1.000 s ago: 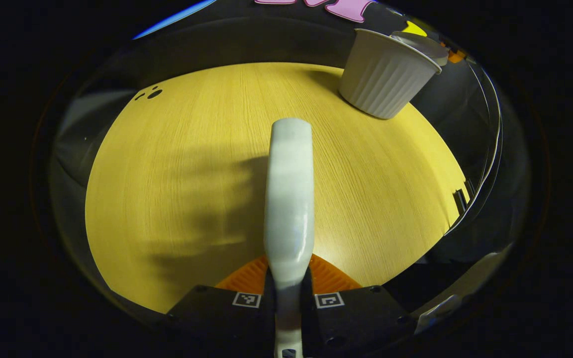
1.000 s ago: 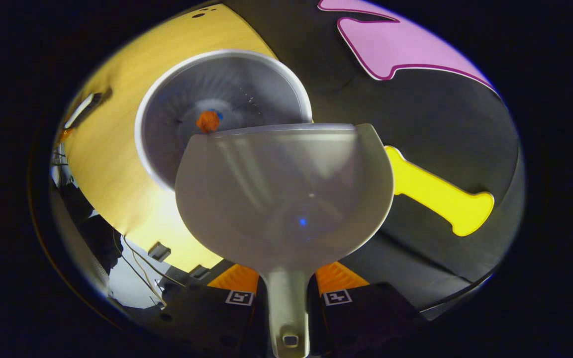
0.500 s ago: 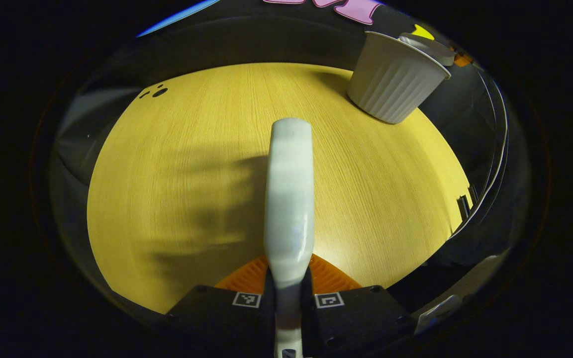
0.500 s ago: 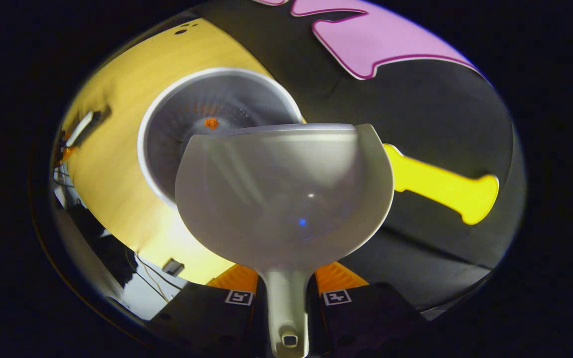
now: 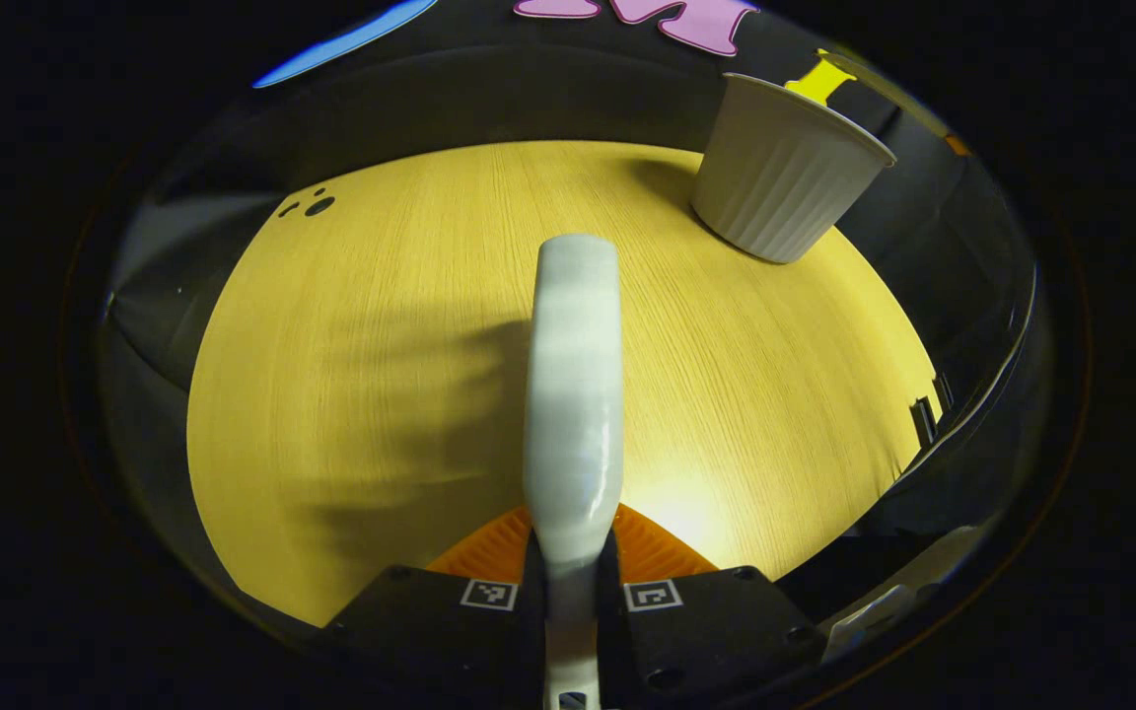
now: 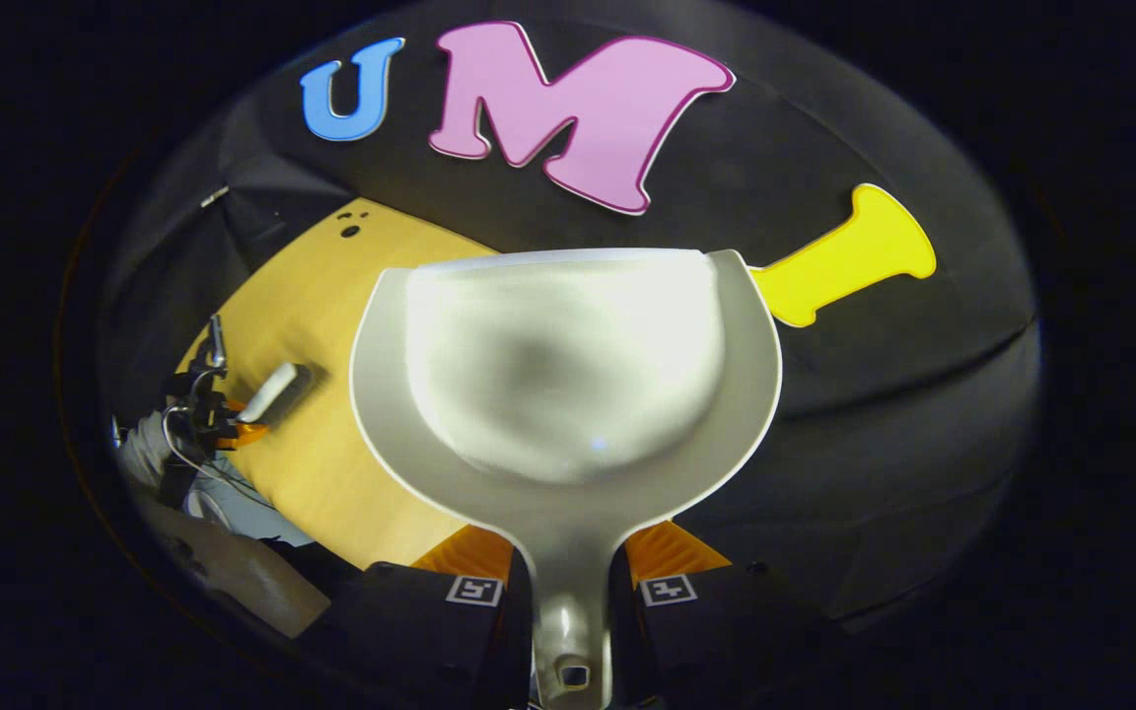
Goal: Pick up the small broom and dustpan from the desktop, sweep the trash into the dustpan with the broom, and then empty the trash into the garbage bin.
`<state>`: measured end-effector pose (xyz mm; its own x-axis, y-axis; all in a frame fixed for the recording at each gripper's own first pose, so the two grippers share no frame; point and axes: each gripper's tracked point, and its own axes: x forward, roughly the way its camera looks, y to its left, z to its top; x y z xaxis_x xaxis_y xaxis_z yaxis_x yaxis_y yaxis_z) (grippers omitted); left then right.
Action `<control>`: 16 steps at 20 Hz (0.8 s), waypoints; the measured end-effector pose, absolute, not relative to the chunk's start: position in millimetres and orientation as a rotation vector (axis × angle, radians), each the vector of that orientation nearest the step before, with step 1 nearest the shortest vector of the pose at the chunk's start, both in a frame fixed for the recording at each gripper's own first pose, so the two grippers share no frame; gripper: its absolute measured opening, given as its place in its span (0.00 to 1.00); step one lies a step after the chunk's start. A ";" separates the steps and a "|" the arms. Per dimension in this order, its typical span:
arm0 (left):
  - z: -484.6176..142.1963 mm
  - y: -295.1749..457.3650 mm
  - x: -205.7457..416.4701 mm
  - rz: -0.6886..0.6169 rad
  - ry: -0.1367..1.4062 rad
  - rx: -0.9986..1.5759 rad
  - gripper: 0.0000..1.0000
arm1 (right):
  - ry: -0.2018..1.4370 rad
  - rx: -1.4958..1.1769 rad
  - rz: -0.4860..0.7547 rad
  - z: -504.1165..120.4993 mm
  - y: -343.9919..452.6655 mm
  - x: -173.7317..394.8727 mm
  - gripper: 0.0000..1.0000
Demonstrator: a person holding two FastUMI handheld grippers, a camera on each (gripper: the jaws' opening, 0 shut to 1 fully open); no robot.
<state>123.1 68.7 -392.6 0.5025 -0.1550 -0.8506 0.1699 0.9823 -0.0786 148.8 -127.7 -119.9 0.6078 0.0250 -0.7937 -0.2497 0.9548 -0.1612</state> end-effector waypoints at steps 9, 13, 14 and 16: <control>-391.1 73.3 120.3 -0.167 1.036 0.059 0.25 | 0.999 -0.206 0.336 -223.9 -13.8 39.2 0.33; -394.5 75.8 115.6 -0.135 1.054 0.066 0.24 | 1.094 -0.169 0.375 -297.4 21.3 20.7 0.39; -395.1 77.4 115.0 -0.125 1.058 0.073 0.25 | 1.123 -0.158 0.370 -319.1 27.1 20.1 0.33; -397.5 78.3 112.0 -0.116 1.065 0.077 0.25 | 1.169 -0.137 0.338 -360.4 37.3 23.4 0.36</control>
<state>112.0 78.3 -397.5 0.4796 -0.0580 -0.8756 0.1325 0.9912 0.0070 23.4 37.3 -360.4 0.3475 0.1893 -0.9184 -0.3302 0.9414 0.0691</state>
